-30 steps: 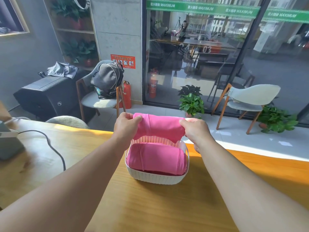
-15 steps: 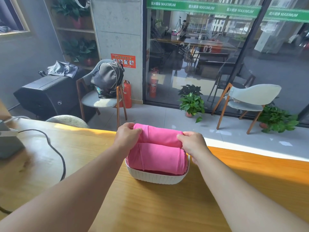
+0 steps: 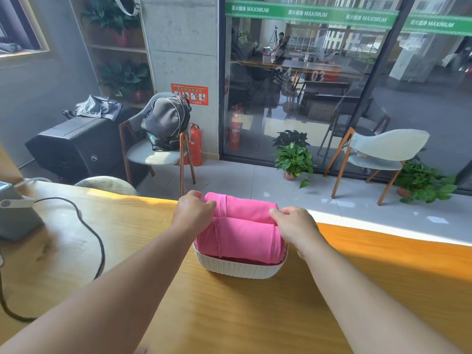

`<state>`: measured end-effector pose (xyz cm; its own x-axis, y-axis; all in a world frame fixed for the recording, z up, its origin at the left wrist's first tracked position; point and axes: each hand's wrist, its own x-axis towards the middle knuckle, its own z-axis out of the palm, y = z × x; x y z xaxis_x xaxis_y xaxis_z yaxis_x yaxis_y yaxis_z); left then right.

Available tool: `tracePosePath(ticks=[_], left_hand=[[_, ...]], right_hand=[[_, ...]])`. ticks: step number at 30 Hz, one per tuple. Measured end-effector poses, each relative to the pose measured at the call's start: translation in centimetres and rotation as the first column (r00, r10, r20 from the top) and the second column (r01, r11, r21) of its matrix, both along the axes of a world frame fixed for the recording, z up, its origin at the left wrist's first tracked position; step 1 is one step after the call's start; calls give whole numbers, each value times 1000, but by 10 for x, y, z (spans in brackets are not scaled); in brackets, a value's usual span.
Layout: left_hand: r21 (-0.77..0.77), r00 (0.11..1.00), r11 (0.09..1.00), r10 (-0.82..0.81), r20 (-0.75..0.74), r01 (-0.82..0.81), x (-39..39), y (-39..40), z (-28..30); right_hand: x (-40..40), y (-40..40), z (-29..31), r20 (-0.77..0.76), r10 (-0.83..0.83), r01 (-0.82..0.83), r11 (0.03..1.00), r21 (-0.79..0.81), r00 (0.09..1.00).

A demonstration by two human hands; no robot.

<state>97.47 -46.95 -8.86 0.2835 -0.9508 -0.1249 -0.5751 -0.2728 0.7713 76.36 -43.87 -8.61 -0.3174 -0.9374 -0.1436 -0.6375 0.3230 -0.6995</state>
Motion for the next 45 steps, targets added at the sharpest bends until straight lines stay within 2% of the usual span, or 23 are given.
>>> tracePosePath(ticks=[5, 10, 14, 19, 23, 27, 32, 38, 41, 45], left_hand=[[115, 997, 993, -13, 78, 4, 5, 12, 4], [196, 998, 980, -37, 49, 27, 4, 36, 2], [145, 1000, 989, -29, -5, 29, -1, 47, 8], [3, 979, 1000, 5, -205, -4, -2, 49, 22], [-1, 956, 999, 36, -291, -38, -3, 44, 33], [39, 947, 999, 47, -317, -36, -3, 41, 34], [2, 944, 1000, 20, -328, -21, -4, 38, 34], [70, 948, 997, 3, -317, 20, -4, 44, 23], [48, 928, 999, 33, -372, -16, -3, 47, 21], [-27, 932, 998, 48, -358, -62, -4, 52, 27]], right_hand=[[2, 13, 3, 39, 10, -11, 999, 34, 999], [5, 25, -3, 75, 19, -29, 990, 139, 997], [10, 34, -1, 149, 12, -30, 992, 119, 989], [9, 37, 19, 214, -15, 3, 998, 56, 977], [6, 29, 24, 221, 3, -13, 999, 45, 975], [2, 26, 31, 251, -9, -1, 999, 40, 968], [-1, 23, 38, 212, 6, -15, 999, 42, 977], [-1, 28, 24, 278, 18, -60, 988, 141, 960], [-3, 29, 20, 366, -18, -39, 988, 147, 930], [-2, 34, 30, 344, -12, -28, 993, 111, 939]])
